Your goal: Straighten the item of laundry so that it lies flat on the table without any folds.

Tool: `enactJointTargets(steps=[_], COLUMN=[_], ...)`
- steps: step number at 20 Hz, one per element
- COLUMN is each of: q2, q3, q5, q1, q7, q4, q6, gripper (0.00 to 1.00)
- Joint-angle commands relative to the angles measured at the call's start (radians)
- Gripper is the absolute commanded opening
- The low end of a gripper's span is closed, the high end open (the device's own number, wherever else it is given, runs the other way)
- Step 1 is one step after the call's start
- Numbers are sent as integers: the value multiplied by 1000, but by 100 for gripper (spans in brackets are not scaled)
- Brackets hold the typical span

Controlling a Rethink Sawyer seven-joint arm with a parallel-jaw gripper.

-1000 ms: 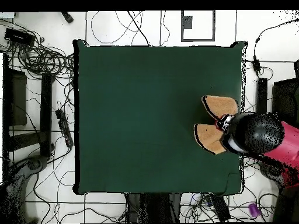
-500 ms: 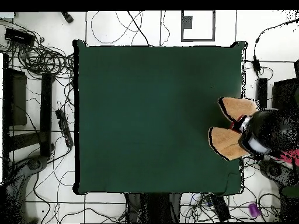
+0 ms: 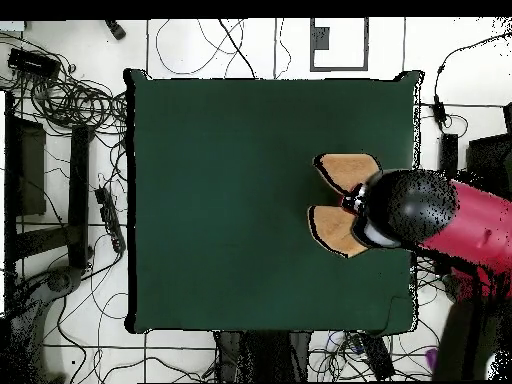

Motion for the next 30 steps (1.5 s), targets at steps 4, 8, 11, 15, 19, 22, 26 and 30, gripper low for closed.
enactJointTargets(steps=[4, 8, 11, 15, 19, 22, 26, 30], q2=[118, 149, 135, 134, 134, 124, 116, 137], q3=[108, 104, 62, 52, 46, 23, -19, -20], q5=[53, 73, 80, 101, 130, 161, 187, 215], q1=[112, 129, 169, 183, 189, 223, 283, 285], q7=[155, 165, 209, 226, 236, 290, 344, 322], q4=[92, 78, 69, 80, 83, 112, 130, 133], q6=[-212, -260, -227, -238, -207, -206, -218, -254], gripper=[0, 0, 0, 0, 0, 0, 0, 0])
